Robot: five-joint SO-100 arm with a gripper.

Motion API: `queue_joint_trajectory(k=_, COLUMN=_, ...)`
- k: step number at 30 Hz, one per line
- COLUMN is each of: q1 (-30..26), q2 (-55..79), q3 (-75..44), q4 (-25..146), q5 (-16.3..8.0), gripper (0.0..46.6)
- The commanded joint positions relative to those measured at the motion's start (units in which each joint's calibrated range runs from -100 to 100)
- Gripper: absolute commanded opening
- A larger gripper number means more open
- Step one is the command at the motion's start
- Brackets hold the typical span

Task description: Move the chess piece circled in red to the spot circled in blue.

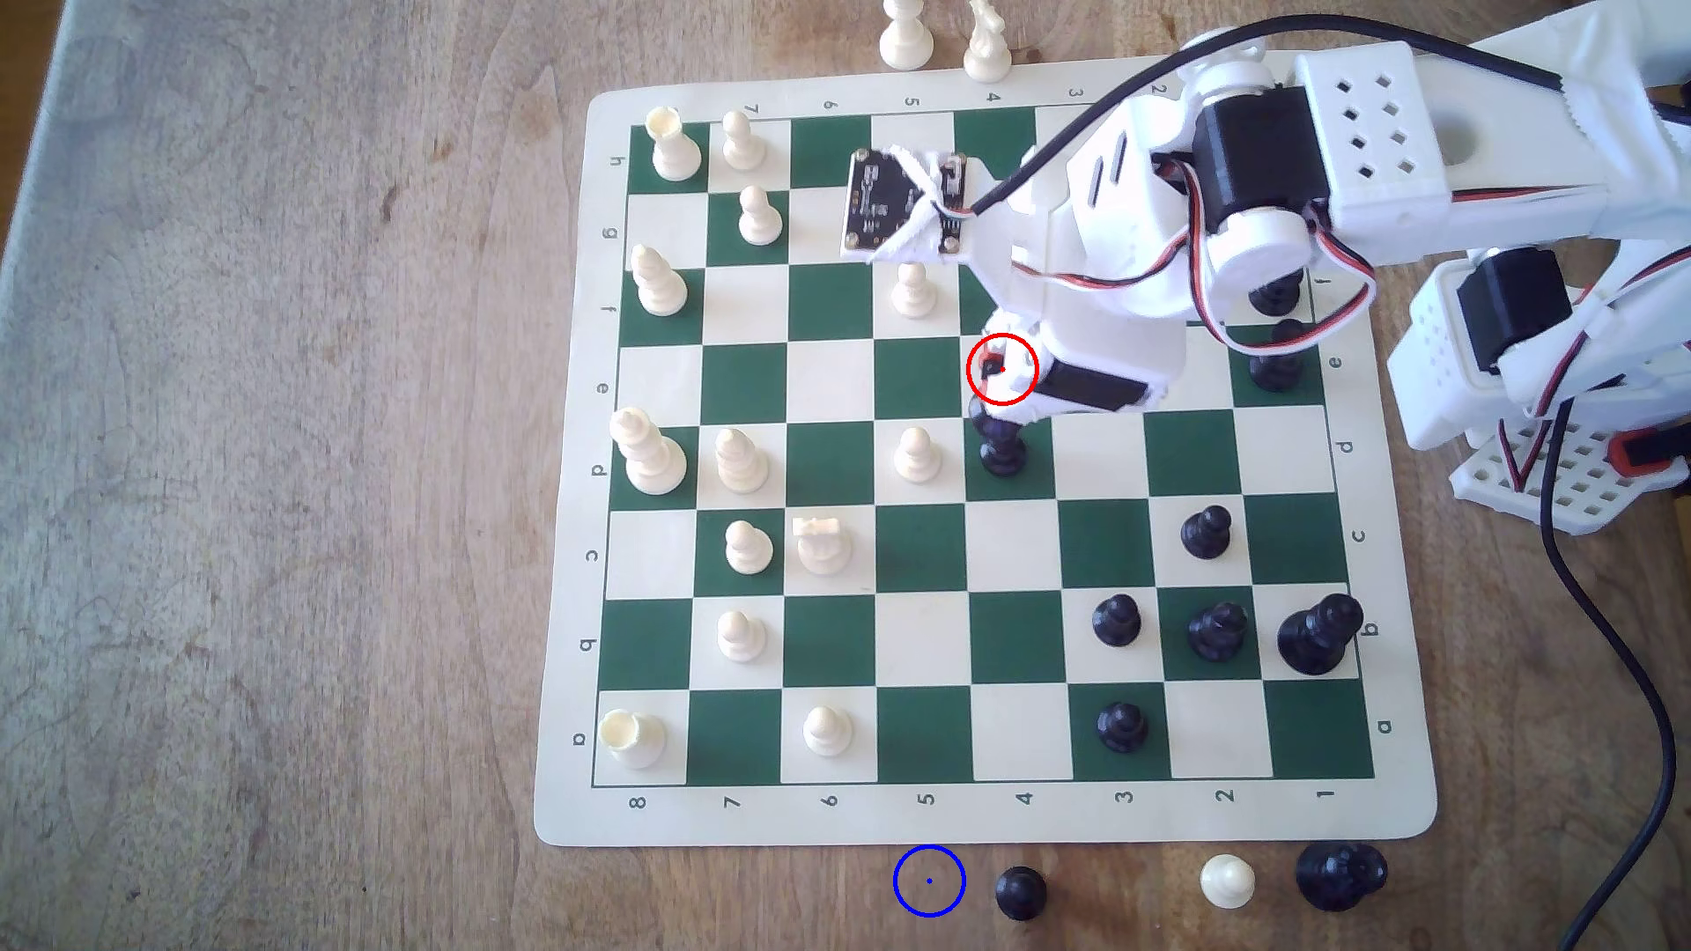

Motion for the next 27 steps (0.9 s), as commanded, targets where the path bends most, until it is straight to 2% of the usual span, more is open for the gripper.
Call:
queue_joint_trajectory(k=1, q1=-7.0, q2=0.3, q3=-9.0, q4=0.1, q5=0.0, gripper=0.3)
queue_joint_trajectory(k=13, q1=-17.9, q2=21.5, q3=-27.5, q4=-1.4, q5=-0.1, gripper=0.3)
queue_joint_trajectory(k=17, q1=-19.3, q2=26.5, q3=-30.8, q4=-4.2, q5=0.4, gripper=0.3)
queue_joint_trajectory(k=22, q1=-22.4, q2=37.0, q3=-44.7, q4=-1.4, q5=0.7, gripper=0.3)
queue_joint_trajectory(k=27, q1=-23.8, q2=43.9, q3=-51.8, q4=-1.2, q5=0.8, gripper=0.3)
